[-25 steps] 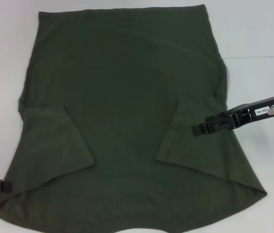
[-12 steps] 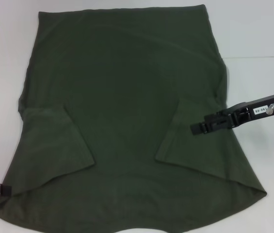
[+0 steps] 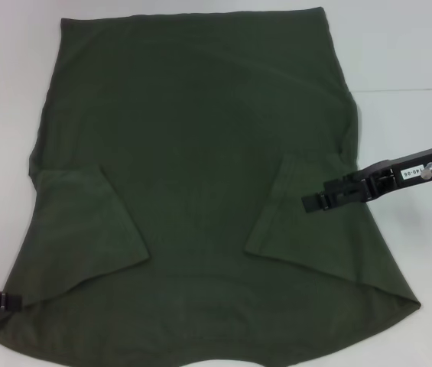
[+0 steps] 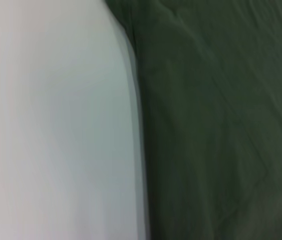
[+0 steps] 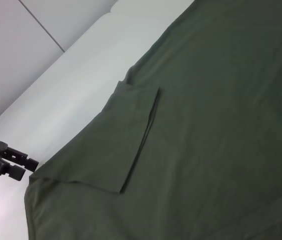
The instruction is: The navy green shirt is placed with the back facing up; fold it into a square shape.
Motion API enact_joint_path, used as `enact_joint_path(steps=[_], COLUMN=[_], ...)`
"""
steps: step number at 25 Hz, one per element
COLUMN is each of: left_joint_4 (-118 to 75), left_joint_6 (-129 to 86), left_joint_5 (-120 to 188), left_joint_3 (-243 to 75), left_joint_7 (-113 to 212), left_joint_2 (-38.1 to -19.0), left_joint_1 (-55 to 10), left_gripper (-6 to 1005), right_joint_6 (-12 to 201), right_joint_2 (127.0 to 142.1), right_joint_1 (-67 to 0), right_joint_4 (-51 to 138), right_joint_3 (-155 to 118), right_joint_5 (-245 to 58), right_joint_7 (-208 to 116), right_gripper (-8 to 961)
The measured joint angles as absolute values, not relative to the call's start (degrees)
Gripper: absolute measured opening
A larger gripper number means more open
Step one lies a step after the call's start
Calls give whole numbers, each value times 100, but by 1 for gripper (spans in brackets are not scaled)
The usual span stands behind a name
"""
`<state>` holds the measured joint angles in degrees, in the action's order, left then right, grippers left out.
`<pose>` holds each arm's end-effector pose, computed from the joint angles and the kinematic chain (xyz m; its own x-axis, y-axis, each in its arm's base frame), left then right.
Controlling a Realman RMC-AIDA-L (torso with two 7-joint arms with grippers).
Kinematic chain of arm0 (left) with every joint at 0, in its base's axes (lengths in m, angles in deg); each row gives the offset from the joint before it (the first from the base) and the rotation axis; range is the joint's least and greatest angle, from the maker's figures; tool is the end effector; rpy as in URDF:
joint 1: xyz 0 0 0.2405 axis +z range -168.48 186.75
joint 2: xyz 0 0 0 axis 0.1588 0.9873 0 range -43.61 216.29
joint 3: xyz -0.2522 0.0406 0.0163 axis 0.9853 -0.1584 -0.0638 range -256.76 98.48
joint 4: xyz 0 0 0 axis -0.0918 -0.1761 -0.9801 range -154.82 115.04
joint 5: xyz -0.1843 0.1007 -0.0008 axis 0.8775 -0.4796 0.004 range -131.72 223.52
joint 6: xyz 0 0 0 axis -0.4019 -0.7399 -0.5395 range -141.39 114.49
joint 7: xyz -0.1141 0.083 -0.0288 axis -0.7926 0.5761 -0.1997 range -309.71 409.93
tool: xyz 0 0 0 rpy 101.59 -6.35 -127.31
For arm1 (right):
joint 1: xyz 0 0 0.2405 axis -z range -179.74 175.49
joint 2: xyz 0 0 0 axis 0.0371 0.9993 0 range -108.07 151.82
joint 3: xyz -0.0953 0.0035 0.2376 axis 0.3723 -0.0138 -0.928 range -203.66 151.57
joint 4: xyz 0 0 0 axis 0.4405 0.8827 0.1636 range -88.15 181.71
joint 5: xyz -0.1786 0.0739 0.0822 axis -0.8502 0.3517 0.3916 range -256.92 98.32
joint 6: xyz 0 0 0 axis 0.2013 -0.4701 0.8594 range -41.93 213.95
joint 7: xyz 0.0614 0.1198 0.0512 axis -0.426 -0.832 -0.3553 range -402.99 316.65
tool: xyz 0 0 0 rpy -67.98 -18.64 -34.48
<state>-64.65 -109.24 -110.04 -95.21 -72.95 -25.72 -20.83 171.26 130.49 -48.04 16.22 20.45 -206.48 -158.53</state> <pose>-0.3654 0.2898 0.0825 0.2015 0.9458 0.2548 0.9744 -0.1671 -0.1505 0.2349 0.3955 0.0300 0.6604 -0.7224 -0.2051 -0.7448 -0.6650 -0.0556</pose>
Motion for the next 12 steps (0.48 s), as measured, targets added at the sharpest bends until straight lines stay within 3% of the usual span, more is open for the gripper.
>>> enact_joint_path(steps=[12], left_joint_4=[-6419], left_joint_6=[-10947], left_joint_5=[-11059], left_joint_3=[-9675], left_joint_7=[-7267], left_joint_2=[-2574], left_joint_1=[-2101], left_gripper=[877], right_joint_6=[17061], right_joint_2=[13070], right_joint_1=[-4825], right_joint_4=[1630], right_joint_3=[2045], right_joint_5=[-20648], right_joint_7=[-15876], right_gripper=[924])
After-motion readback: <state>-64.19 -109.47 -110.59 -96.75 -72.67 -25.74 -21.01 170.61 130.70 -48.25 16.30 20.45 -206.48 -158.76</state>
